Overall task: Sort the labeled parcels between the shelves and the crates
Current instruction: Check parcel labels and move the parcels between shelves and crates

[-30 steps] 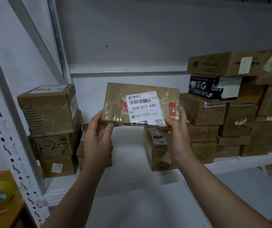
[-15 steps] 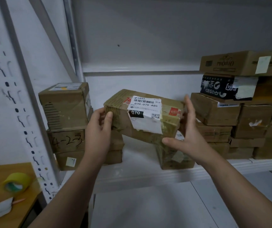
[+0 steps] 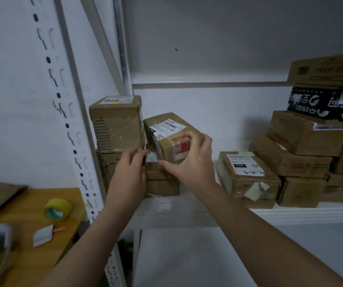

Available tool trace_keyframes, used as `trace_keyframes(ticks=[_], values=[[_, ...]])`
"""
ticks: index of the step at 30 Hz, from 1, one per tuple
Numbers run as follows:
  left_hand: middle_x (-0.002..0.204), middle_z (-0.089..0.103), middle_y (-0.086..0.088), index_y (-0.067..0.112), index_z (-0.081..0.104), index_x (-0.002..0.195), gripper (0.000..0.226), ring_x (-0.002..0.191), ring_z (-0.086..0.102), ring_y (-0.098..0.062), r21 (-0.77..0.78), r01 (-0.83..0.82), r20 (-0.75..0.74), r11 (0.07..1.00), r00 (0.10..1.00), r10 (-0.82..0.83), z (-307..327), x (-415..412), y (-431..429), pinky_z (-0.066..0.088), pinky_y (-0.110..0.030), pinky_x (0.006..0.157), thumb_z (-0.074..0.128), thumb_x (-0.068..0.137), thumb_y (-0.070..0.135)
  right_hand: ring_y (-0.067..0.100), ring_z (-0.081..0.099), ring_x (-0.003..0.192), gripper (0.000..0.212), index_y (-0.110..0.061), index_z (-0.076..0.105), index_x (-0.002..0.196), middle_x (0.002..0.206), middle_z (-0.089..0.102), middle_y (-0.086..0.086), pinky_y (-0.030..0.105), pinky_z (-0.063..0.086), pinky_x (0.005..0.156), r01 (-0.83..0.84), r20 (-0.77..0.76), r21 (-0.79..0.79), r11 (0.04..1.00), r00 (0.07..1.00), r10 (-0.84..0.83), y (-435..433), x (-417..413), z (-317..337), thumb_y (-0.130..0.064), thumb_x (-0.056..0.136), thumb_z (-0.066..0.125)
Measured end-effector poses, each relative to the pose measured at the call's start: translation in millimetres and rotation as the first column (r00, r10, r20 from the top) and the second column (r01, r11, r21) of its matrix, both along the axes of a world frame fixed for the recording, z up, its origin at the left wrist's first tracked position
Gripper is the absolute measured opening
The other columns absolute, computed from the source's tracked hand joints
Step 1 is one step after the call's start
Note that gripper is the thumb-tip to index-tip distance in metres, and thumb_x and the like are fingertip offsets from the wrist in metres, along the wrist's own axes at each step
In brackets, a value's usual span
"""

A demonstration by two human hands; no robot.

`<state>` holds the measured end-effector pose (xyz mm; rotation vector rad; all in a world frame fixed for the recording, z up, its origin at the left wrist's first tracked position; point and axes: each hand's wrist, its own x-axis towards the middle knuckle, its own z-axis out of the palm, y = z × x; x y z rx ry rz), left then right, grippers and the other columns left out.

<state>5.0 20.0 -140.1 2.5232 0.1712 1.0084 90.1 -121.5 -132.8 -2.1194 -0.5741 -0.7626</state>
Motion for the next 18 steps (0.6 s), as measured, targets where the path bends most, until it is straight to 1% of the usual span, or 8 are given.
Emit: trace_keyframes(ticks=[2,3,6,8,10,12,15,18], values=[[0.137,0.044,-0.009,0.011,0.048,0.135,0.043,0.120,0.047,-0.026,0.031,-0.022,-0.037,0.999,0.999,0.023,-2.1,-0.2,5.9,0.043,-0.038,0.097,0.048,0.092,0.006,0.027,0.043,0.114,0.096,-0.017,0.038,0.133,0.129,0.033,0.010,0.041,0.048,0.090,-0.001,-0.034,0.000,1.000,0.999,0.001,15.2,5.8,-3.0,-0.061,0.057,0.078],[0.137,0.044,-0.010,0.011,0.048,0.135,0.043,0.120,0.047,-0.027,0.044,-0.028,-0.056,0.999,0.998,0.030,-2.5,0.5,8.5,0.043,-0.039,0.097,0.047,0.092,0.006,0.027,0.045,0.113,0.089,-0.018,0.040,0.133,0.128,0.034,0.009,0.040,0.049,0.089,-0.028,-0.047,0.000,1.000,0.999,0.028,20.0,8.8,-5.4,-0.057,0.063,0.078],[0.135,0.046,-0.010,0.011,0.047,0.135,0.043,0.119,0.047,-0.028,0.068,-0.007,-0.079,0.998,0.997,0.012,-3.1,3.5,13.1,0.044,-0.039,0.097,0.047,0.092,0.006,0.027,0.048,0.113,0.061,-0.022,0.044,0.135,0.127,0.039,0.009,0.035,0.048,0.087,-0.133,-0.028,0.015,0.991,0.991,0.133,27.0,15.9,-12.6,-0.033,0.082,0.071],[0.134,0.047,-0.008,0.014,0.046,0.136,0.043,0.118,0.047,-0.025,0.077,0.015,-0.079,0.997,0.997,-0.009,-2.7,6.2,13.2,0.044,-0.038,0.096,0.048,0.093,0.009,0.024,0.049,0.114,0.060,-0.023,0.041,0.140,0.129,0.042,0.008,0.027,0.042,0.090,-0.159,-0.010,0.049,0.986,0.987,0.160,28.4,19.7,-13.9,-0.021,0.085,0.067],[0.133,0.046,-0.006,0.017,0.043,0.137,0.044,0.116,0.048,-0.022,0.073,0.031,-0.081,0.997,0.996,-0.025,-1.6,9.4,10.9,0.044,-0.035,0.095,0.050,0.094,0.015,0.019,0.049,0.117,0.065,-0.021,0.036,0.144,0.132,0.044,0.006,0.019,0.036,0.090,-0.159,-0.012,0.071,0.985,0.987,0.161,28.5,21.6,-13.6,-0.018,0.086,0.066],[0.133,0.046,-0.005,0.018,0.041,0.139,0.045,0.116,0.049,-0.020,0.064,0.037,-0.075,0.997,0.997,-0.032,-0.5,11.9,7.3,0.044,-0.032,0.093,0.051,0.095,0.019,0.018,0.047,0.120,0.068,-0.020,0.032,0.145,0.135,0.043,0.003,0.023,0.037,0.091,-0.146,-0.027,0.062,0.987,0.989,0.148,26.2,21.2,-13.5,-0.020,0.086,0.066],[0.133,0.047,-0.007,0.014,0.045,0.137,0.044,0.116,0.049,-0.020,0.088,0.024,-0.038,0.996,0.999,-0.021,0.2,10.3,0.8,0.042,-0.030,0.094,0.053,0.094,0.019,0.020,0.043,0.124,0.074,-0.021,0.025,0.148,0.138,0.041,0.004,0.034,0.042,0.095,-0.106,-0.040,-0.005,0.994,0.994,0.106,16.8,16.9,-14.1,-0.021,0.086,0.066],[0.124,0.053,-0.012,0.007,0.054,0.127,0.036,0.109,0.051,-0.024,0.122,0.040,0.034,0.992,0.998,-0.044,0.8,6.2,-9.6,0.040,-0.027,0.088,0.057,0.092,0.013,0.019,0.040,0.124,0.066,-0.019,0.032,0.145,0.140,0.043,0.003,0.027,0.034,0.093,-0.073,0.026,-0.037,0.997,0.997,0.074,-3.9,7.8,-15.9,-0.018,0.087,0.062]])
